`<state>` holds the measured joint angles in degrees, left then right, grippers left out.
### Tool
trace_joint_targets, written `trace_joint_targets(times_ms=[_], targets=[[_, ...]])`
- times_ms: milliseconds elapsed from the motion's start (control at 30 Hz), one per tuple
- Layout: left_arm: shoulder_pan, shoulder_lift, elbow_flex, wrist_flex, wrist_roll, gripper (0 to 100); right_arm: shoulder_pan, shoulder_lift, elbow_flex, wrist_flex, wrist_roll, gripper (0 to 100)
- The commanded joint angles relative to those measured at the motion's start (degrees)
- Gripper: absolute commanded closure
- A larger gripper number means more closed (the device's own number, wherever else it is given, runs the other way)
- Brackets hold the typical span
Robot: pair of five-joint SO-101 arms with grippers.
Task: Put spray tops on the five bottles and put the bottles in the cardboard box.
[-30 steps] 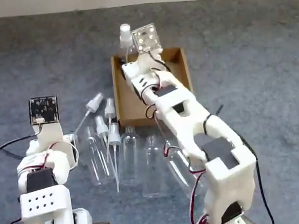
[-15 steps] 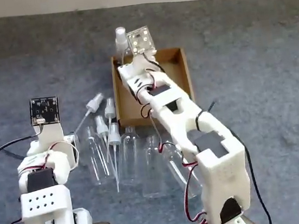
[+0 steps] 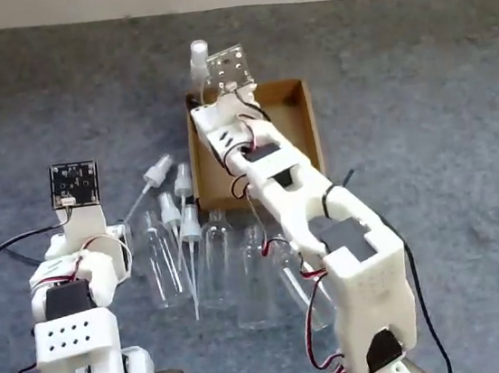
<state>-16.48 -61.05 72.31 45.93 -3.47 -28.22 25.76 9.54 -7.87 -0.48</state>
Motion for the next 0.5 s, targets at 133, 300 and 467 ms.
trace_joint_targets(times_ms=[133,300,467], targets=[[-0.7,-0.9,-0.1,-1.4,-0.1,85,-1.7,-1.2,-2.6,2.6,-0.4,76.9],[-0.7,-0.9,-0.1,-1.4,-0.1,85,-1.7,-1.3,-2.6,2.9,-0.5,69.8],[-0.7,-0.9,-0.1,-1.4,-0.1,85,-1.6,-1.5,-3.1,8.7,-0.5,67.2]])
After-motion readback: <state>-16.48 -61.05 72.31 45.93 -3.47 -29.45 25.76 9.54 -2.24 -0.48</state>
